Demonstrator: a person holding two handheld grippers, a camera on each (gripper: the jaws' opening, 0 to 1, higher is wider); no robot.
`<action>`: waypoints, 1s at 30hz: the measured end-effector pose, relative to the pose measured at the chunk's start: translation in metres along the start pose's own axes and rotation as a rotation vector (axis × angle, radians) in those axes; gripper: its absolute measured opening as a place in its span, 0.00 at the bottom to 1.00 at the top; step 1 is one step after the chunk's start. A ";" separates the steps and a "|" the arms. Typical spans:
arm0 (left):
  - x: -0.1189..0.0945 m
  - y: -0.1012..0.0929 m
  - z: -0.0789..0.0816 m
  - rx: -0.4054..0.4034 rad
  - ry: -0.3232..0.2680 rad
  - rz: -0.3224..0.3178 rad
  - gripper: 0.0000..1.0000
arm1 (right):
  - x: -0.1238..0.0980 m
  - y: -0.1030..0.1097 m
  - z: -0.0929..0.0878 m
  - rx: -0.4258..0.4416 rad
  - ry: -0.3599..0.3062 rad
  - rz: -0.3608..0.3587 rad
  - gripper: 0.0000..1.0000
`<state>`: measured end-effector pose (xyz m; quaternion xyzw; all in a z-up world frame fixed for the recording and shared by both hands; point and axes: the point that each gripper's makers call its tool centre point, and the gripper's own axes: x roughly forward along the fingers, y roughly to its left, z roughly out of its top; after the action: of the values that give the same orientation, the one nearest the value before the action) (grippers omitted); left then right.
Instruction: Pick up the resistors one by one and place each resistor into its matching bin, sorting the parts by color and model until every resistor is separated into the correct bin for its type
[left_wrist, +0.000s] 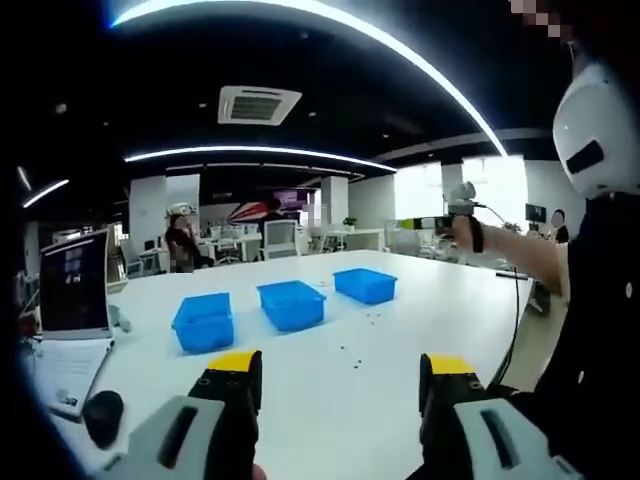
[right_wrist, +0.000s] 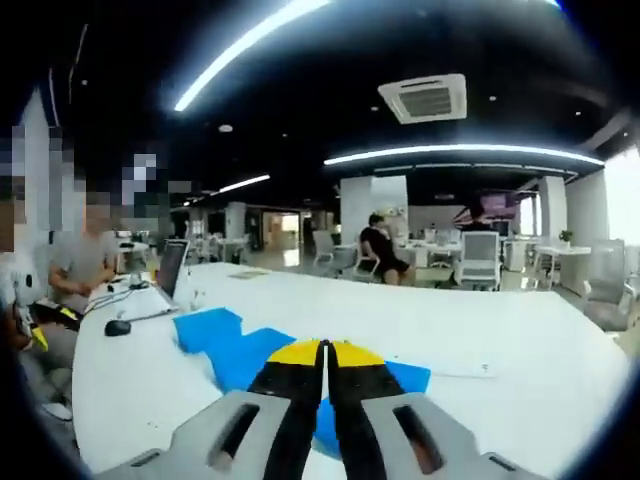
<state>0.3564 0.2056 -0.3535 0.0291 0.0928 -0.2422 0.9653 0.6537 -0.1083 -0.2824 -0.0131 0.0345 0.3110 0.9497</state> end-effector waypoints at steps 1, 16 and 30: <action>-0.001 0.000 0.001 0.001 -0.003 0.001 0.65 | 0.007 -0.005 -0.003 -0.003 0.016 -0.019 0.05; -0.006 0.005 -0.004 -0.017 -0.016 0.006 0.65 | 0.068 -0.008 -0.020 -0.139 0.143 -0.041 0.06; -0.003 0.005 -0.004 -0.018 -0.005 0.002 0.65 | 0.030 0.029 -0.016 -0.168 0.109 0.015 0.20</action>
<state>0.3553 0.2122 -0.3567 0.0198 0.0923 -0.2406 0.9660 0.6600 -0.0677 -0.3007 -0.1093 0.0599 0.3189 0.9396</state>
